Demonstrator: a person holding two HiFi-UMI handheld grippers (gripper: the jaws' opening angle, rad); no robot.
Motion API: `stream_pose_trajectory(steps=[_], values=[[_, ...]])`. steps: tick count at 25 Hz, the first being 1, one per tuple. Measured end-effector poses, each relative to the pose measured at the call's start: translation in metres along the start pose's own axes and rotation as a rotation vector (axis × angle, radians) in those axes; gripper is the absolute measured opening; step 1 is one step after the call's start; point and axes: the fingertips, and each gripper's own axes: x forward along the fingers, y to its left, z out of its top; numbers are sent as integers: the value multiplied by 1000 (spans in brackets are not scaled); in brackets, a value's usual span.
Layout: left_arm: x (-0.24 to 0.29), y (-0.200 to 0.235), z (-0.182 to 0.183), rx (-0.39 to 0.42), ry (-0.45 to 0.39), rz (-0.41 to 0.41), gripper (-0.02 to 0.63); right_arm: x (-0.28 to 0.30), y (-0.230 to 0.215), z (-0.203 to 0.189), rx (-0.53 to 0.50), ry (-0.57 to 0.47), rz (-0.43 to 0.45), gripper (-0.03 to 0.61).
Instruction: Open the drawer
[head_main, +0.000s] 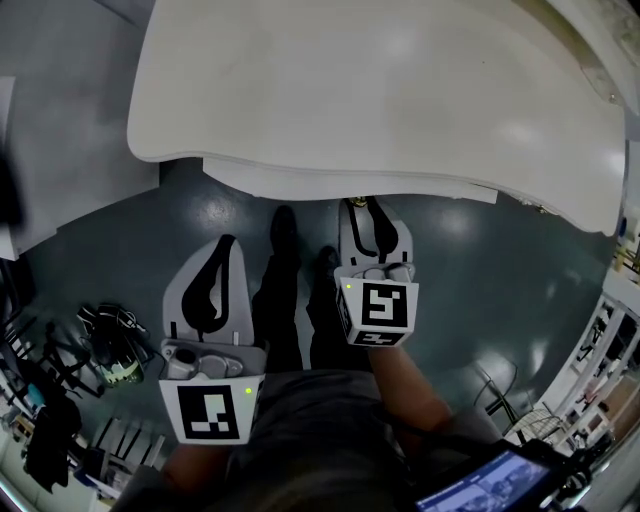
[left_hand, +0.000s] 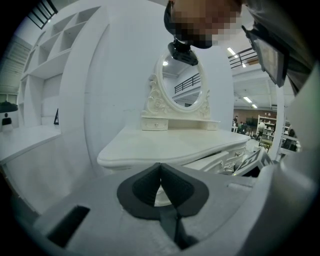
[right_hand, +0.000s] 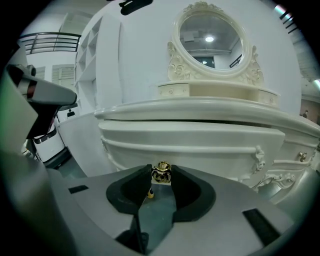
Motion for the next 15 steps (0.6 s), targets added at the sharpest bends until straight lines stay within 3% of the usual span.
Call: stream_pose_trajectory(steps=[15], values=[[-28,-14,-4,6,-30,16,15,-19,26,-15,-3,-5,33,124]])
